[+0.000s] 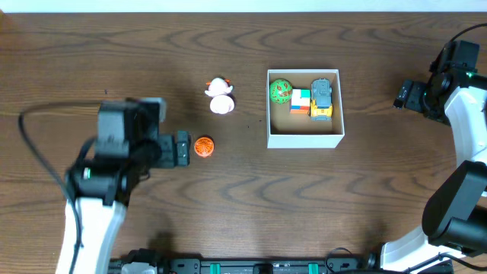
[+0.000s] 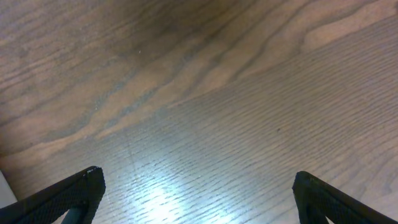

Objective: Pack container
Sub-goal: 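Move the left gripper over the orange ball, then lower and close the left gripper on the orange ball, lift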

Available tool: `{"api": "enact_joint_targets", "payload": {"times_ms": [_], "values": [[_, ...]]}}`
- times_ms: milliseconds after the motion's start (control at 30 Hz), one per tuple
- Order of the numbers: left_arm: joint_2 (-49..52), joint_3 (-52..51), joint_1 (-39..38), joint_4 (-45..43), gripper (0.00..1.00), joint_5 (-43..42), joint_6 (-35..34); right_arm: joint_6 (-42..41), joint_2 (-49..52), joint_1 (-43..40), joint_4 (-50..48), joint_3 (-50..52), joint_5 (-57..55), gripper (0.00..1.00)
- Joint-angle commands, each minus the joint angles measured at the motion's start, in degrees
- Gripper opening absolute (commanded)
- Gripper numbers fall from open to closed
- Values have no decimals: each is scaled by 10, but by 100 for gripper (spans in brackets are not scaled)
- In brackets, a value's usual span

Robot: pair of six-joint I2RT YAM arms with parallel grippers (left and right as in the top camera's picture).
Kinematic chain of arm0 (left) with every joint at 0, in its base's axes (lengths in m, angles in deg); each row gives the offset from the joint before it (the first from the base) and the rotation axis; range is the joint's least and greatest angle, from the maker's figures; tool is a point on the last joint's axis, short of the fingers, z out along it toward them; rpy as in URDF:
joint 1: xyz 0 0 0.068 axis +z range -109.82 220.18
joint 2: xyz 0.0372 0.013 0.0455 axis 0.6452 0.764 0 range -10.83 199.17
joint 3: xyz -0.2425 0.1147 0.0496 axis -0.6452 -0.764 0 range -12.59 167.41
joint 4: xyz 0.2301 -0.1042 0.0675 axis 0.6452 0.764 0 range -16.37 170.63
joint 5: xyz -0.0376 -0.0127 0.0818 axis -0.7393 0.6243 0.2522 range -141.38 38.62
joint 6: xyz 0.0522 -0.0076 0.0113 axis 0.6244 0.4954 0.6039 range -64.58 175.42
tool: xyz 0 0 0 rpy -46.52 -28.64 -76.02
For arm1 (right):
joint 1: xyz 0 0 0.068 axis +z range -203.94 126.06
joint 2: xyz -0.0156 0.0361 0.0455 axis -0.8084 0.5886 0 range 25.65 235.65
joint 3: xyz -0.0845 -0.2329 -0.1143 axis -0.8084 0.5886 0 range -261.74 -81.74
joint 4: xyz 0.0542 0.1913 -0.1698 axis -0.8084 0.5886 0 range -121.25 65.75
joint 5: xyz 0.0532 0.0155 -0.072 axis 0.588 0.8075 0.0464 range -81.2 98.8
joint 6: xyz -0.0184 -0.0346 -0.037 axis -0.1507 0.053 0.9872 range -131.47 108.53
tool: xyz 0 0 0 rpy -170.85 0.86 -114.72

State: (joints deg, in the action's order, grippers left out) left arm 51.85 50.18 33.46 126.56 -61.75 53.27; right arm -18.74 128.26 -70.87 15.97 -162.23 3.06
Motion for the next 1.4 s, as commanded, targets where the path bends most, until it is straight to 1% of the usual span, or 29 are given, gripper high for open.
{"api": "enact_joint_targets", "payload": {"times_ms": [0, 133, 233, 267, 367, 400, 700, 867, 967, 1200, 1367], "values": [[75, 97, -44, 46, 98, 40, -16, -10, 3, -3, -1, 2, 0, 99], [126, 108, -93, 34, 98, 34, -16, -10, 3, -3, -1, 2, 0, 99], [158, 106, -104, 32, 98, 54, -16, -10, 3, -3, -1, 2, 0, 99], [171, 106, -104, 34, 98, 72, -27, -10, 3, -3, -1, 2, 0, 99], [210, 106, -104, 33, 98, 128, -100, -10, 3, -3, -1, 2, 0, 99], [223, 106, -104, 30, 98, 129, -102, -10, 3, -3, -1, 2, 0, 99], [329, 106, -104, -21, 98, 128, -102, -10, 3, -3, -1, 2, 0, 99], [363, 106, -104, -24, 98, 123, -102, -10, 3, -3, -1, 2, 0, 99], [381, 102, -104, -28, 98, 103, -102, -10, 3, -3, -1, 2, 0, 99], [417, 71, -104, -73, 98, 101, -102, -10, 3, -3, -1, 2, 0, 99], [433, 66, -104, -85, 98, 101, -102, -10, 3, -3, -1, 2, 0, 99]]}}
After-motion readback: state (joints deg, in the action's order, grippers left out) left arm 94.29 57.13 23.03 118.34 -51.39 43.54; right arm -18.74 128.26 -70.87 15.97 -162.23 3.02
